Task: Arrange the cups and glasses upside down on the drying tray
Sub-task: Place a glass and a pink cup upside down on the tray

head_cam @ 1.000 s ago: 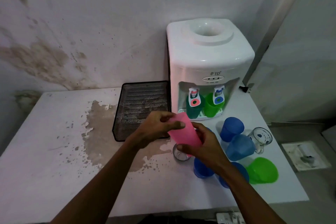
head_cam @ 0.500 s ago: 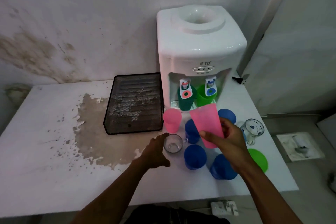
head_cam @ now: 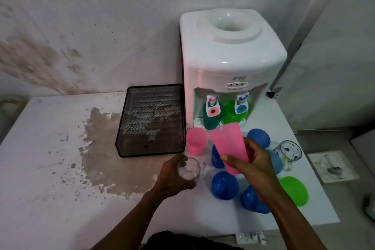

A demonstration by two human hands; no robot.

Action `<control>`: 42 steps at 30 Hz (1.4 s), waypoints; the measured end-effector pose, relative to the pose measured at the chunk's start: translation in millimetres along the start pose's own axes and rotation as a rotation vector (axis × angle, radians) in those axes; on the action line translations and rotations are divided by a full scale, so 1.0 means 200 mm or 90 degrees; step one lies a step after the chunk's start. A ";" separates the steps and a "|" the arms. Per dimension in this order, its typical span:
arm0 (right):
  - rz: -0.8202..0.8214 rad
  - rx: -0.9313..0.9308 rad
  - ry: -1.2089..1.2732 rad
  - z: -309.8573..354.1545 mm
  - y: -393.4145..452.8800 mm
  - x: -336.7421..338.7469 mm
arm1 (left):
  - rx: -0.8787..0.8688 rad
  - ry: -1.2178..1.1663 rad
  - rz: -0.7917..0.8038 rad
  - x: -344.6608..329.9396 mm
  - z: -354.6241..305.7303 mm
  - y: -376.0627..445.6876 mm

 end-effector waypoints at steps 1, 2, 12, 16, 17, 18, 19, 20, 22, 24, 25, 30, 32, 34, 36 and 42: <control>0.005 0.002 -0.002 0.02 0.02 -0.03 | -0.003 -0.024 -0.020 0.06 0.00 -0.01; 0.011 0.000 -0.003 0.04 0.05 -0.08 | -0.006 -0.049 -0.040 0.13 0.01 -0.02; 0.037 -0.030 -0.007 0.13 0.37 -0.63 | 0.087 -0.464 -0.243 0.76 0.28 0.15; 0.038 -0.043 -0.009 0.12 0.55 -0.80 | 0.144 -0.617 -0.206 0.88 0.34 0.36; 0.031 -0.046 -0.007 0.12 0.62 -0.83 | 0.174 -0.646 -0.207 0.91 0.38 0.43; 0.020 -0.049 -0.006 0.12 0.66 -0.86 | 0.209 -0.682 -0.197 0.92 0.41 0.48; 0.007 -0.052 -0.008 0.11 0.73 -0.89 | 0.235 -0.730 -0.159 0.92 0.45 0.57; -0.005 -0.056 -0.009 0.11 0.79 -0.91 | 0.247 -0.789 -0.114 0.91 0.46 0.65; -0.019 -0.055 -0.024 0.12 0.87 -0.93 | 0.236 -0.930 -0.067 0.90 0.44 0.77; -0.031 -0.055 -0.042 0.12 0.97 -0.96 | 0.268 -1.006 -0.042 0.90 0.46 0.88; -0.035 -0.056 -0.052 0.12 1.03 -0.98 | 0.288 -1.030 -0.033 0.90 0.47 0.93; -0.044 -0.082 -0.106 0.12 1.23 -1.02 | 0.337 -1.200 -0.048 0.91 0.49 1.10; -0.042 -0.098 -0.140 0.11 1.29 -1.04 | 0.327 -1.290 -0.080 0.92 0.49 1.15; -0.051 -0.103 -0.184 0.10 1.35 -1.05 | 0.334 -1.360 -0.130 0.92 0.52 1.19; -0.064 -0.102 -0.236 0.11 1.41 -1.05 | 0.335 -1.441 -0.160 0.92 0.53 1.21; -0.051 -0.127 -0.390 0.12 1.58 -1.10 | 0.359 -1.630 -0.219 0.91 0.54 1.27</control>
Point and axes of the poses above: each hand's wrist, its own y-axis towards the middle knuckle, its own x-axis out of the back of the hand, z = x × y, the point moved 10 cm from there along y, towards the middle knuckle, and after that the axes turned 8 degrees about z, right-handed, at the moved point
